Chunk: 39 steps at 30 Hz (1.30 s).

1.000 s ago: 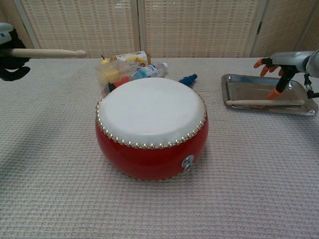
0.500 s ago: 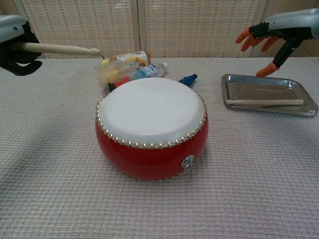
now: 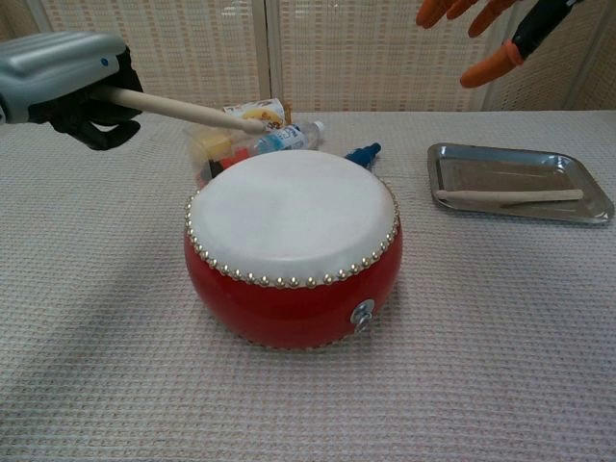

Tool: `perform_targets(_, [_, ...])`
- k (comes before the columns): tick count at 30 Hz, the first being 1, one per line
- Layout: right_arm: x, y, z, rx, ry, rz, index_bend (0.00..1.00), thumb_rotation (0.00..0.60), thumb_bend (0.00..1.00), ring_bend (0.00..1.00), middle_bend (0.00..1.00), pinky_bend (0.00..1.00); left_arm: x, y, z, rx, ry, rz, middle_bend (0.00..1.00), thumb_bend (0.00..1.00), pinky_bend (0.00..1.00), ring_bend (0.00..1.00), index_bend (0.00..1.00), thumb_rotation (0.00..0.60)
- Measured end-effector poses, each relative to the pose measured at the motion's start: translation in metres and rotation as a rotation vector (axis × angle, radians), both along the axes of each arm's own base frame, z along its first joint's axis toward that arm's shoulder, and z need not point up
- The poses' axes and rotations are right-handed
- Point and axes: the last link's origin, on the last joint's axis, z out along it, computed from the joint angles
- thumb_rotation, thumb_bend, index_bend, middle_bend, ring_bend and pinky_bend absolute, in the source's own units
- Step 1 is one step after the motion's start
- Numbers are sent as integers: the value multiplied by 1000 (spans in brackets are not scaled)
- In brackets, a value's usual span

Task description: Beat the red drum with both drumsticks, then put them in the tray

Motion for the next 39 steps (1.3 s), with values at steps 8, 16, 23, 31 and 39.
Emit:
perform_targets(8, [21, 13, -38, 89, -84, -64, 383, 600, 177, 58, 150, 158, 19, 0, -20, -1, 64, -2, 1000, 839, 1000, 1000, 1000, 600])
perform_targets(16, [49, 25, -65, 167, -171, -124, 433, 600, 177, 20, 150, 110, 31, 6, -27, 29, 87, 21, 1000, 838, 1000, 1000, 1000, 600])
perform_targets(23, [70, 26, -87, 140, -159, -112, 440, 600, 176, 8, 149, 104, 37, 2, -27, 36, 77, 17, 1000, 835, 1000, 1000, 1000, 600])
perform_targets(31, [86, 23, -105, 119, -158, -122, 461, 600, 177, 8, 150, 104, 44, 0, -28, 44, 67, 16, 1000, 832, 1000, 1000, 1000, 600])
perform_targets(39, [97, 19, -116, 99, -163, -132, 493, 600, 177, 11, 150, 104, 49, -2, -31, 47, 77, 7, 1000, 809, 1000, 1000, 1000, 600])
